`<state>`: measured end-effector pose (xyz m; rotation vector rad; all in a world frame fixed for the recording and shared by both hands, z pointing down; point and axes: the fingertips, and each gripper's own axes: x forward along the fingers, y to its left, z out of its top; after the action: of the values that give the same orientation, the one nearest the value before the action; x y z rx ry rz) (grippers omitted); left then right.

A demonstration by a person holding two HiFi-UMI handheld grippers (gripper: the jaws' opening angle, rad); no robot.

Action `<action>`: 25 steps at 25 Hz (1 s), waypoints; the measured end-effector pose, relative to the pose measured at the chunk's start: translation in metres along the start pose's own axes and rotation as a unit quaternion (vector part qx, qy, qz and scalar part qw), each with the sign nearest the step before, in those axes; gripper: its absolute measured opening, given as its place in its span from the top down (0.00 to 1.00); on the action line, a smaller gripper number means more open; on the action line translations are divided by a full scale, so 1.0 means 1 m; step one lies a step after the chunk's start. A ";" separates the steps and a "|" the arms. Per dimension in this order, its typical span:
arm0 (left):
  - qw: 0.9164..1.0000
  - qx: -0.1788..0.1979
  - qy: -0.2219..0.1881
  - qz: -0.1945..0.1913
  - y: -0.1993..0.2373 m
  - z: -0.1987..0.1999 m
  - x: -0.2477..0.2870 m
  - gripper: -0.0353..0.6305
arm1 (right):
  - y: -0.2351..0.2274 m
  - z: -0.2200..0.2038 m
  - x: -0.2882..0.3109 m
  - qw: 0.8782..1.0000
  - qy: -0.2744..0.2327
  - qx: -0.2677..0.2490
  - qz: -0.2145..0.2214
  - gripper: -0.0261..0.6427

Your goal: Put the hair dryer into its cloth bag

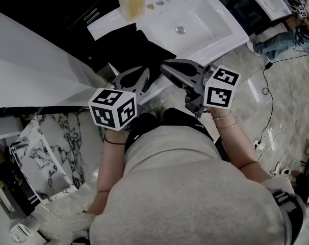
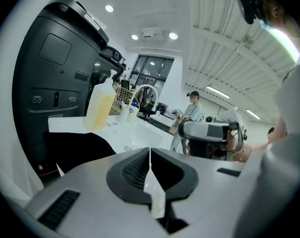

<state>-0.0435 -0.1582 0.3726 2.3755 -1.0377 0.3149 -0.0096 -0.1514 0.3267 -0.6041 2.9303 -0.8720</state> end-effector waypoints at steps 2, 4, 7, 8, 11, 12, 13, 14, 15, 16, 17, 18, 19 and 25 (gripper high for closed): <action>1.000 0.000 0.005 -0.002 -0.002 -0.002 0.001 0.93 | 0.001 -0.002 -0.001 1.000 0.008 -0.005 -0.001 0.96; 1.000 0.001 0.005 -0.003 -0.004 -0.003 0.002 0.93 | 0.003 -0.004 -0.002 1.000 0.019 -0.013 0.002 0.96; 1.000 0.002 0.005 -0.006 -0.006 -0.006 0.003 0.93 | 0.005 -0.008 -0.003 0.999 0.043 -0.032 0.005 0.96; 1.000 0.002 0.005 -0.007 -0.006 -0.007 0.003 0.93 | 0.006 -0.008 -0.003 0.998 0.049 -0.037 0.006 0.96; 1.000 -0.001 0.005 -0.005 -0.004 -0.008 0.000 0.93 | 0.009 -0.009 -0.003 0.997 0.062 -0.055 0.004 0.96; 1.000 -0.002 0.005 -0.004 -0.004 -0.008 0.000 0.93 | 0.010 -0.009 -0.004 0.996 0.064 -0.060 0.002 0.96; 1.000 -0.003 0.005 -0.004 -0.003 -0.009 0.000 0.93 | 0.010 -0.008 -0.004 0.996 0.064 -0.064 0.001 0.96; 1.000 -0.002 0.006 -0.003 -0.003 -0.009 -0.001 0.93 | 0.010 -0.008 -0.004 0.996 0.064 -0.065 0.000 0.96; 1.000 -0.002 0.007 -0.002 -0.003 -0.010 -0.001 0.93 | 0.009 -0.007 -0.005 0.996 0.063 -0.065 -0.001 0.96; 1.000 -0.002 0.007 -0.002 -0.002 -0.010 -0.001 0.93 | 0.009 -0.007 -0.005 0.996 0.063 -0.064 -0.002 0.96; 1.000 -0.003 0.006 -0.001 -0.002 -0.010 -0.001 0.93 | 0.008 -0.007 -0.004 0.996 0.063 -0.064 -0.003 0.96; 1.000 -0.005 0.005 0.000 -0.001 -0.010 -0.001 0.93 | 0.008 -0.007 -0.004 0.996 0.064 -0.065 -0.004 0.96; 1.000 -0.008 0.003 0.000 -0.001 -0.010 -0.002 0.93 | 0.009 -0.008 -0.003 0.996 0.066 -0.067 -0.004 0.96; 1.000 -0.015 0.003 0.003 0.002 -0.011 -0.003 0.93 | 0.007 -0.013 0.002 0.991 0.098 -0.090 -0.007 0.96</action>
<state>-0.0467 -0.1516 0.3818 2.3443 -1.0387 0.3061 -0.0154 -0.1396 0.3341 -0.5800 3.2116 -0.7106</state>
